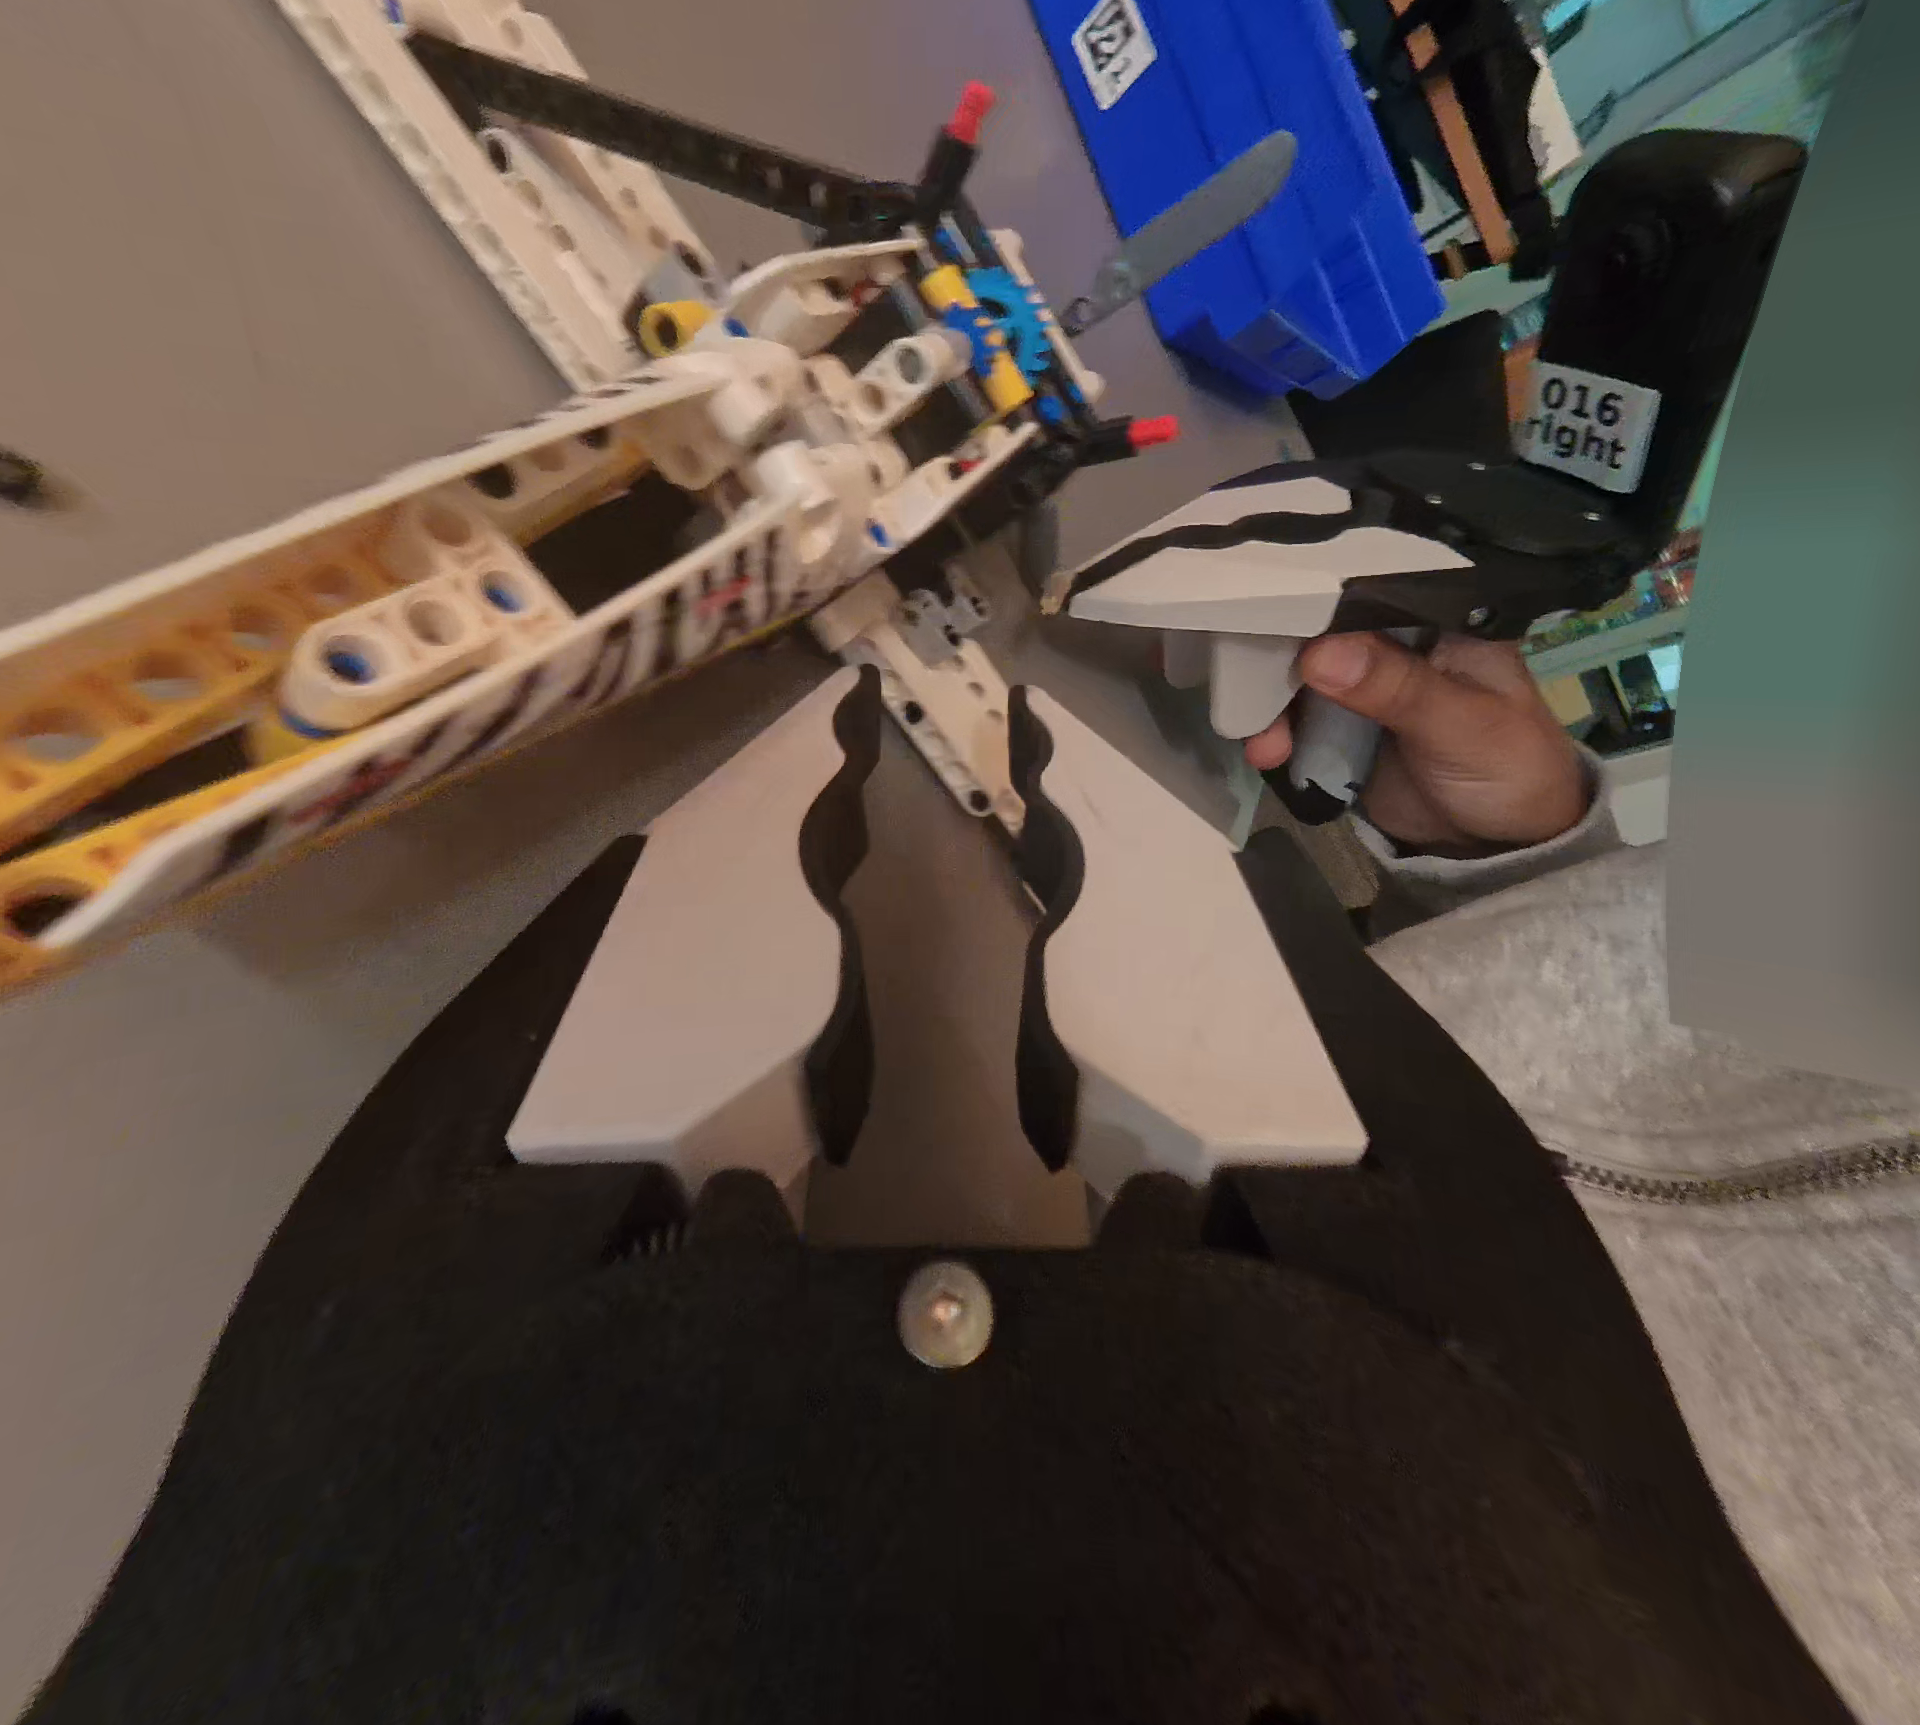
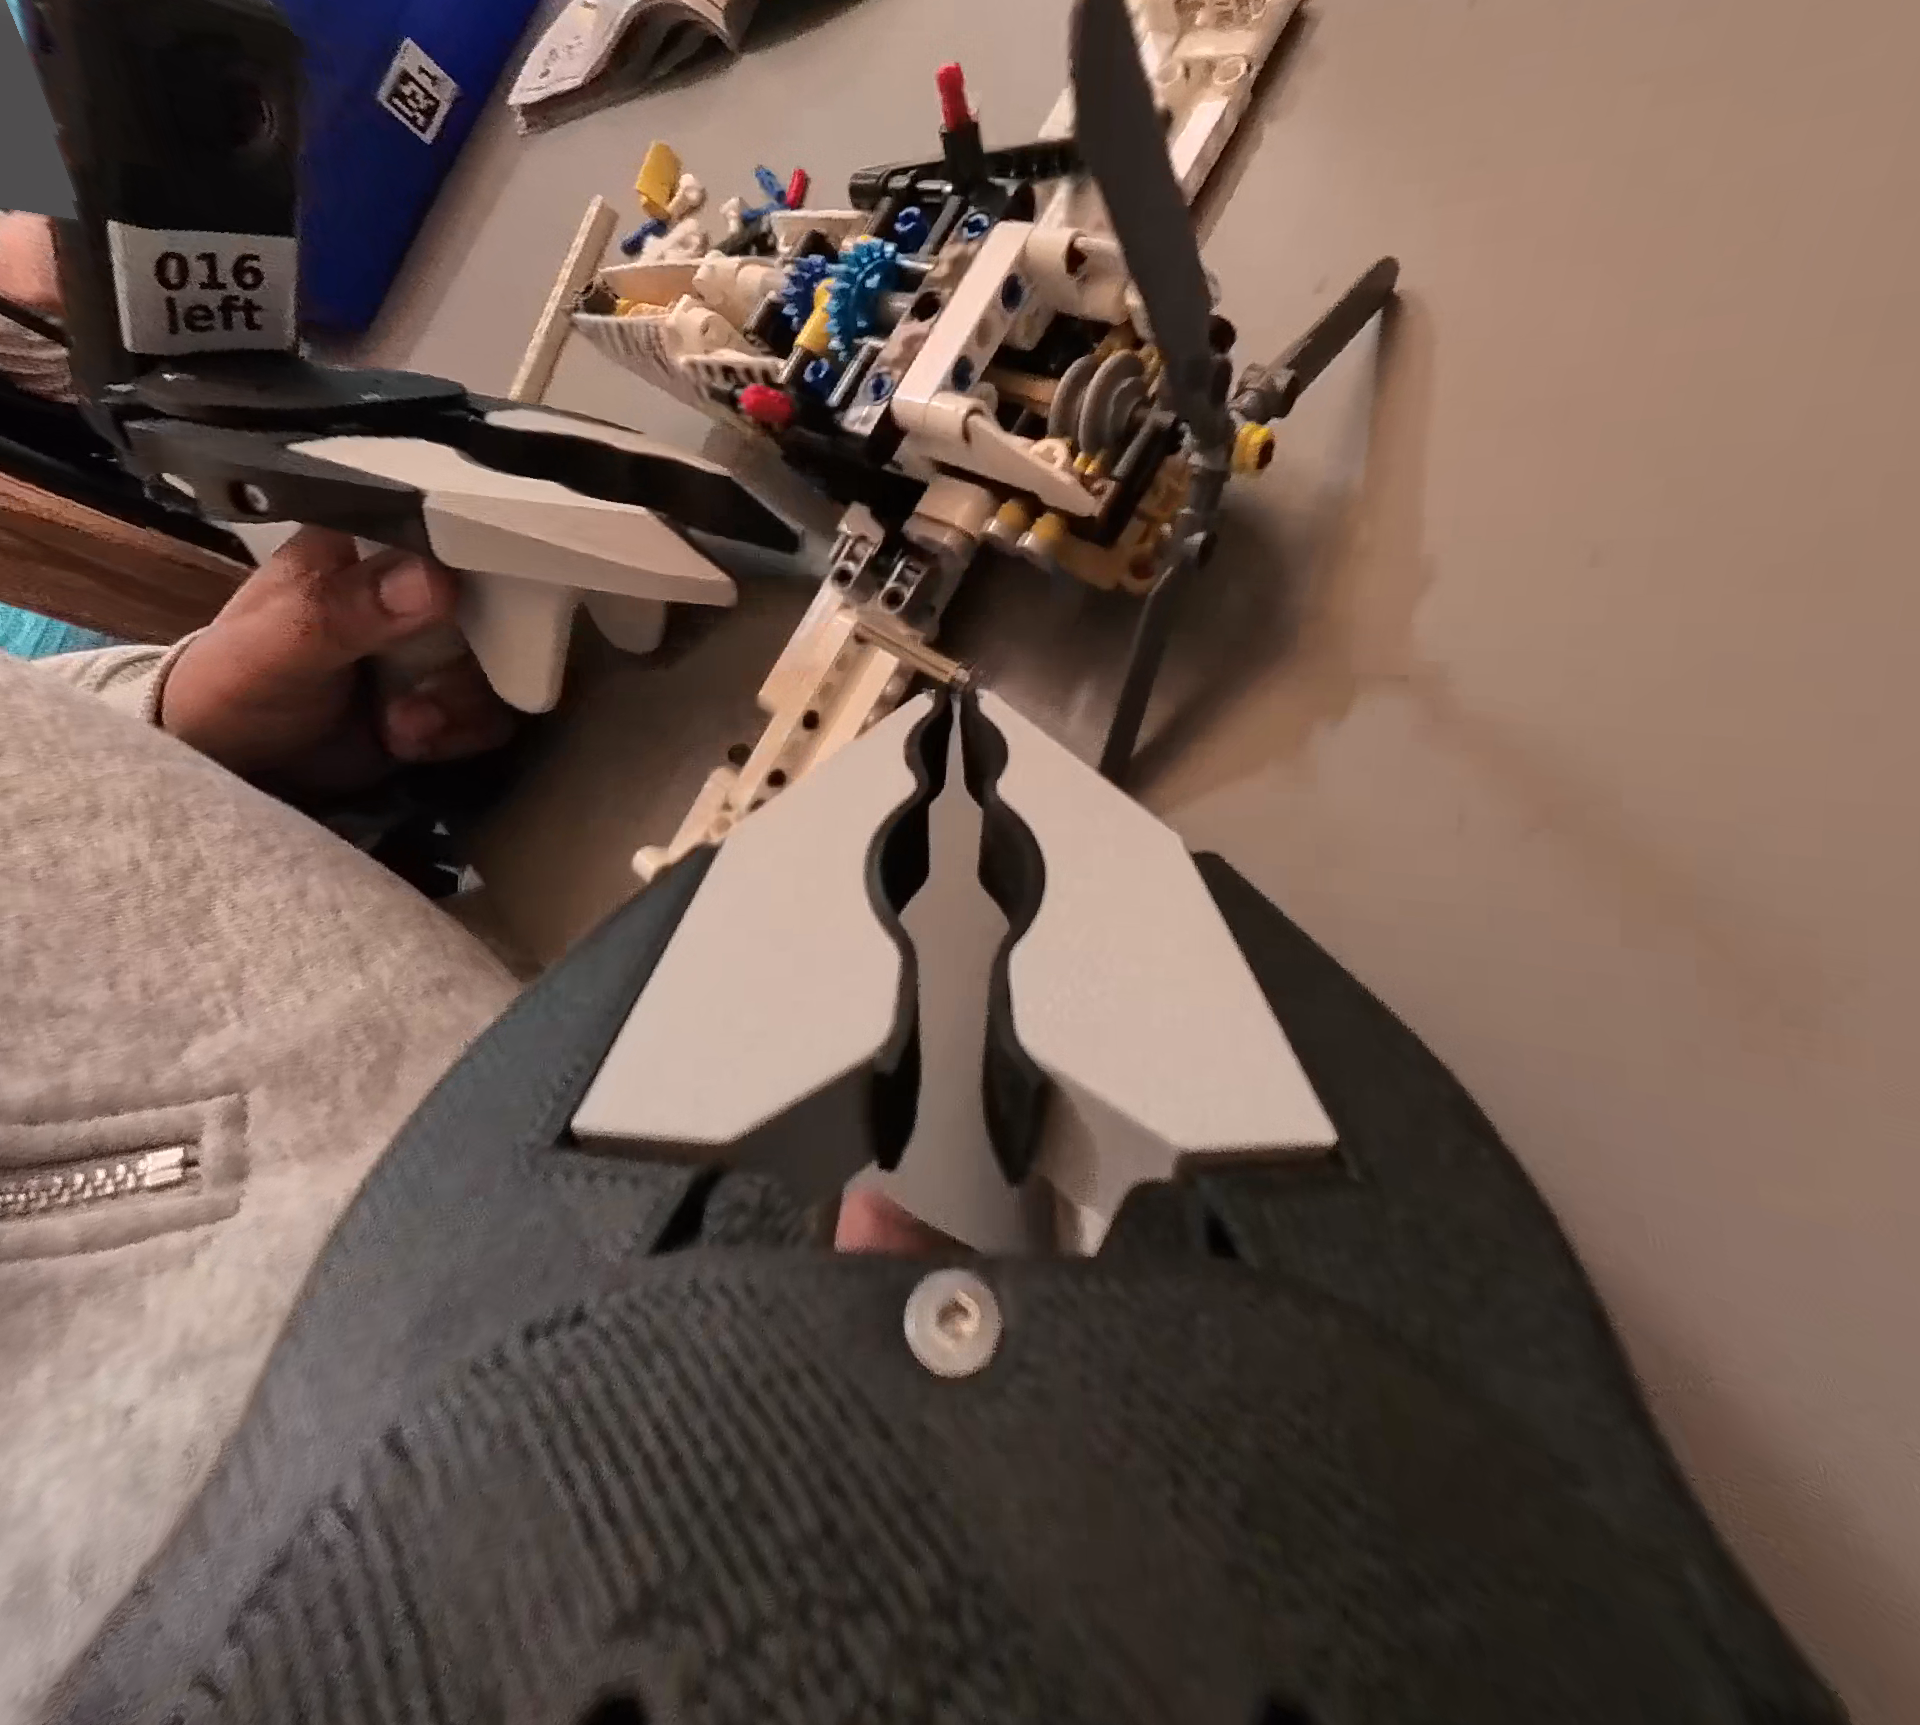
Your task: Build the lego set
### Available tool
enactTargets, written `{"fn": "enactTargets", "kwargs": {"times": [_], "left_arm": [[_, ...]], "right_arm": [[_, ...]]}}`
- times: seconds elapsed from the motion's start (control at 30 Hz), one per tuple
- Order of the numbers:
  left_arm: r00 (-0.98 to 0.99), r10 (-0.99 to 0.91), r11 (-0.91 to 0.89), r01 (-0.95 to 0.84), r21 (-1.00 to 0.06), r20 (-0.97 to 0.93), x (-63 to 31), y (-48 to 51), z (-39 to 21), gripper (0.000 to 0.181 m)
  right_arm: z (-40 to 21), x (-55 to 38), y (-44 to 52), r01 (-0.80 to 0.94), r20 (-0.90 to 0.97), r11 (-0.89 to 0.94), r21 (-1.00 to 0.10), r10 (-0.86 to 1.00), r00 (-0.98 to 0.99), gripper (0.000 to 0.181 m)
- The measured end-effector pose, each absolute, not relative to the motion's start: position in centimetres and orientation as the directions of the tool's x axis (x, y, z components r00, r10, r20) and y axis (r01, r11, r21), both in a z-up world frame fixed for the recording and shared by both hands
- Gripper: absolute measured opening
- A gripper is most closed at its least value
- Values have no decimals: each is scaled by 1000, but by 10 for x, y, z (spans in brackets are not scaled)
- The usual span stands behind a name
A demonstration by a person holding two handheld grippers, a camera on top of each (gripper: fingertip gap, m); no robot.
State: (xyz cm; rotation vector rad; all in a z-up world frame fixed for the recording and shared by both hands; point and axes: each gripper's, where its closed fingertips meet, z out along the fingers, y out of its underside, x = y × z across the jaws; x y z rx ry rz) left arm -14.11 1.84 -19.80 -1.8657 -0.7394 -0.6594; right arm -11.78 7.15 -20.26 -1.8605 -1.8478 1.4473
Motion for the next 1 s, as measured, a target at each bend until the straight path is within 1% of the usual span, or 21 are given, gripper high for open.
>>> {"fn": "enactTargets", "kwargs": {"times": [0.17,0.33,0.5,0.67,0.77,0.87,1.0], "left_arm": [[723,89,-346,667,-660,685,-118,34,-175,29],[738,30,-370,635,-678,674,-103,48,-165,28],[730,28,-379,640,-669,683,-96,49,-165,2],[716,35,-379,655,-654,697,-95,47,-166,2],[693,14,-366,675,-641,721,-95,45,-163,2],[666,-20,-357,692,-628,745,-94,44,-158,1],[663,-47,-360,686,-632,747,-91,44,-156,1]], "right_arm": [[-187,-109,63,591,-471,-215,-777,822,-320,0],[-173,-103,56,505,-440,-220,-835,817,-372,0],[-169,-98,55,475,-431,-229,-850,820,-376,0],[-170,-96,54,465,-428,-230,-855,819,-382,0],[-167,-97,56,451,-427,-236,-861,818,-386,11],[-164,-95,55,444,-441,-246,-861,797,-413,15],[-159,-95,54,432,-440,-244,-868,781,-443,13]]}}
